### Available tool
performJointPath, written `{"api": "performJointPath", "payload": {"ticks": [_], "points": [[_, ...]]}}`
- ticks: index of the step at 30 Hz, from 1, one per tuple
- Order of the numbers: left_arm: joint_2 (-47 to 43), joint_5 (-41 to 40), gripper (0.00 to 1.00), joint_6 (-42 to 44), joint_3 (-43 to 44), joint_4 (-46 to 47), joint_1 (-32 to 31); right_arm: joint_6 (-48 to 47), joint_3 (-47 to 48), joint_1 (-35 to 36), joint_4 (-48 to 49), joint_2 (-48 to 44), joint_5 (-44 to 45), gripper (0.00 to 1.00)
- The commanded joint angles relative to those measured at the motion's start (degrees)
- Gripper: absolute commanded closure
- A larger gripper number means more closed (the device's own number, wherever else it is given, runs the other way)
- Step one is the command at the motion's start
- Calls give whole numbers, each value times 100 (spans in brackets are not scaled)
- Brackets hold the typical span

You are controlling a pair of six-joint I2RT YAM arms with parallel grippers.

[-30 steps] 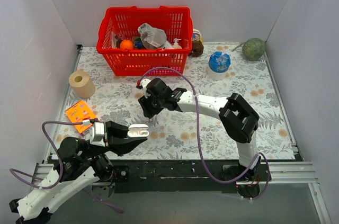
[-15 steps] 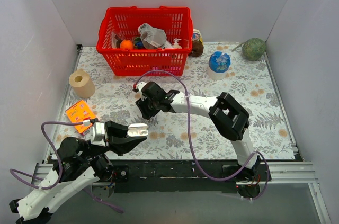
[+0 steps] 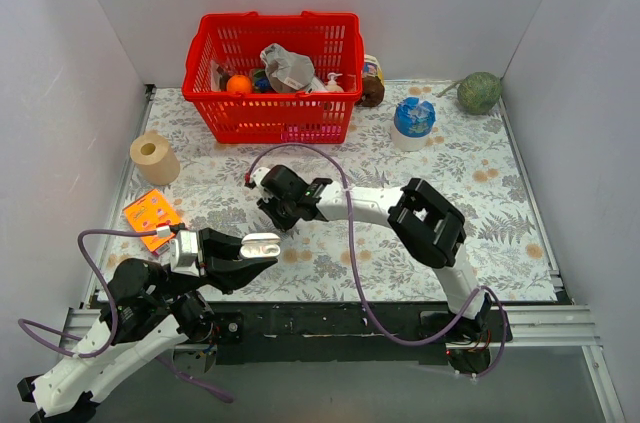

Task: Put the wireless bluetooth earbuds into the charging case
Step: Move the earbud to the center of the board.

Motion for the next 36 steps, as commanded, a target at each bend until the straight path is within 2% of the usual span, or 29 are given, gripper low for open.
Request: {"api": "performJointPath", "payload": {"ticks": [1,10,11,15,18,24,26,30,34,36], "points": [[41,12,100,-7,73,66,-13,-502,-441,49,-191,-341,369,73],[23,30,100,-34,-15,136,-13,-1127,-1321,75,-121,-1106,624,75],[23,30,100,-34,-24,145,-13,-1145,-1435,75,-129,-1211,659,74],[15,65,100,-86,-112,294,-13,-1057,-1620,66,-33,-1475,676,55],[58,109,100,-156,-156,382,-13,-811,-1656,66,64,-1660,685,48],[111,170,100,-174,-121,427,-13,-57,-1568,66,169,-1888,852,43],[111,153,100,-174,-120,435,-13,234,-1516,66,135,-1906,966,45],[111,126,100,-209,-138,435,-13,1593,-1436,75,-33,-1853,1414,58],[94,100,100,-244,-173,479,-13,2422,-1445,145,116,-1792,1582,60],[76,100,100,-245,-182,479,-13,2537,-1497,154,474,-1766,1268,75]]}}
